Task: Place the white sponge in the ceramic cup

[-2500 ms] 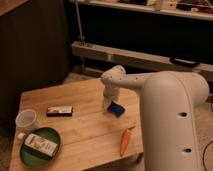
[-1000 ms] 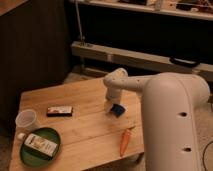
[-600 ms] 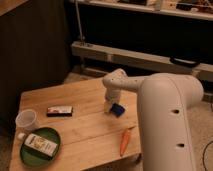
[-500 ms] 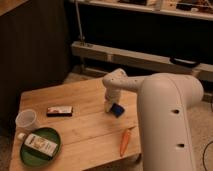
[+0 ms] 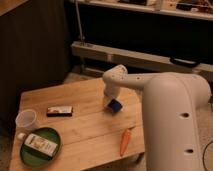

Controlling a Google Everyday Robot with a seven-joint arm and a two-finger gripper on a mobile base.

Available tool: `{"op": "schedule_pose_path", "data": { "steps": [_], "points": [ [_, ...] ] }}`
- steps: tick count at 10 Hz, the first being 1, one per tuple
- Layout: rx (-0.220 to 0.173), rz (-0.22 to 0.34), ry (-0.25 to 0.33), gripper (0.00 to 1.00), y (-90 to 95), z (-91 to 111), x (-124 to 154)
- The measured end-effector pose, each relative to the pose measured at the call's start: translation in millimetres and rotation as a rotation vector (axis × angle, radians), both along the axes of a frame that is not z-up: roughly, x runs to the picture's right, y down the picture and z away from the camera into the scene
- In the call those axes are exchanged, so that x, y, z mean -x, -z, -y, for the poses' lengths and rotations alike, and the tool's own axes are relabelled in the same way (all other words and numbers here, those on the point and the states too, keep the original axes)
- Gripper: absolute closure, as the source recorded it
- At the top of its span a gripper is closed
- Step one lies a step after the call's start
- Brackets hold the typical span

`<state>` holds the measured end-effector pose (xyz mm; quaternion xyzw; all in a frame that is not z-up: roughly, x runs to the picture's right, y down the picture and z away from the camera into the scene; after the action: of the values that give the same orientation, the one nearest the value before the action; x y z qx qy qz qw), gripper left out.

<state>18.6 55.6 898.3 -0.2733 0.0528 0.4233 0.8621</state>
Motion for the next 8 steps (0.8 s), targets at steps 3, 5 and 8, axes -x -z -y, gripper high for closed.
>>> {"op": "schedule_pose_path", "data": {
  "steps": [3,5,8],
  "points": [
    [-0.082,0.115,-0.004,1.0,24.3,54,55],
    [-0.116,0.2,0.013,1.0,32.6,78,102],
    [-0.155,0.358,0.041,1.0,54.9,104,178]
  ]
}}
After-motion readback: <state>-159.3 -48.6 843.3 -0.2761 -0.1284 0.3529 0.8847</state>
